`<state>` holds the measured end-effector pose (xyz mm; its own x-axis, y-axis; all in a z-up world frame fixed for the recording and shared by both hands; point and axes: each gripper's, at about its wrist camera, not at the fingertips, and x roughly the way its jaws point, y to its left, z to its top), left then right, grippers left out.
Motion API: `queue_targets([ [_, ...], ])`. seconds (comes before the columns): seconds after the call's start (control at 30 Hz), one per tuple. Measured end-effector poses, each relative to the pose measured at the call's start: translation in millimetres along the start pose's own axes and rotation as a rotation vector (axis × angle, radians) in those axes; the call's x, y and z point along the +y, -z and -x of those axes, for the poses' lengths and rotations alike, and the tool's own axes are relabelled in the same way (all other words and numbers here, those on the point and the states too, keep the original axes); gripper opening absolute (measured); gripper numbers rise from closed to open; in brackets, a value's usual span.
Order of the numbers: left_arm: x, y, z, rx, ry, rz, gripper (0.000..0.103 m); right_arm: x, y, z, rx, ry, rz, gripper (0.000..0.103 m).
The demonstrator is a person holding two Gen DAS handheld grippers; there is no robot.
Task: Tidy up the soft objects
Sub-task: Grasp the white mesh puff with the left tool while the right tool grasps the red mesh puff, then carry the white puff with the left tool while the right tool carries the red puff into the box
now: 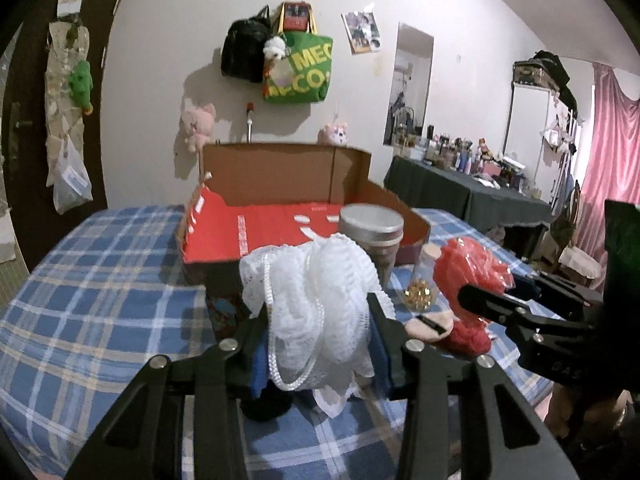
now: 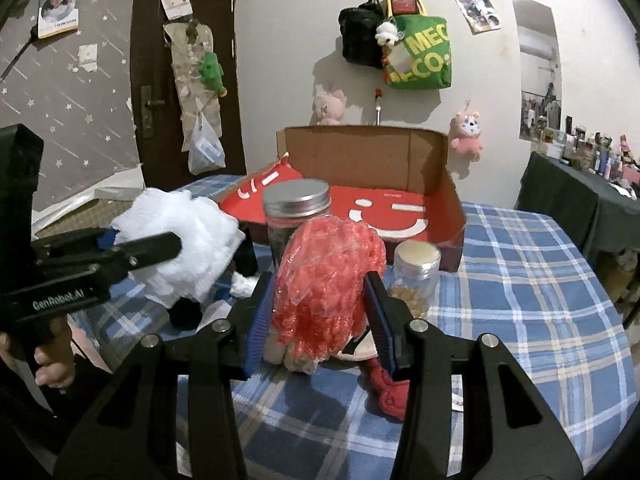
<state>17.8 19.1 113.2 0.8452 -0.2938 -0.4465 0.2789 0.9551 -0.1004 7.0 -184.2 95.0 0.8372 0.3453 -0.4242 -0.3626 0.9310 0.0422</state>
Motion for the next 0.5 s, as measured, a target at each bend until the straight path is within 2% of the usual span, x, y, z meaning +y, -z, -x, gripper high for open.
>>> queue_targets([
  [0.23,6,-17,17,-0.065,-0.017,-0.009,0.043,-6,-14,16,-0.053,0.019,0.008,0.043],
  [0.5,11,-36,12,-0.079,-0.027,-0.030,0.043,-13,-34,15,-0.095,0.024,0.030,0.043],
])
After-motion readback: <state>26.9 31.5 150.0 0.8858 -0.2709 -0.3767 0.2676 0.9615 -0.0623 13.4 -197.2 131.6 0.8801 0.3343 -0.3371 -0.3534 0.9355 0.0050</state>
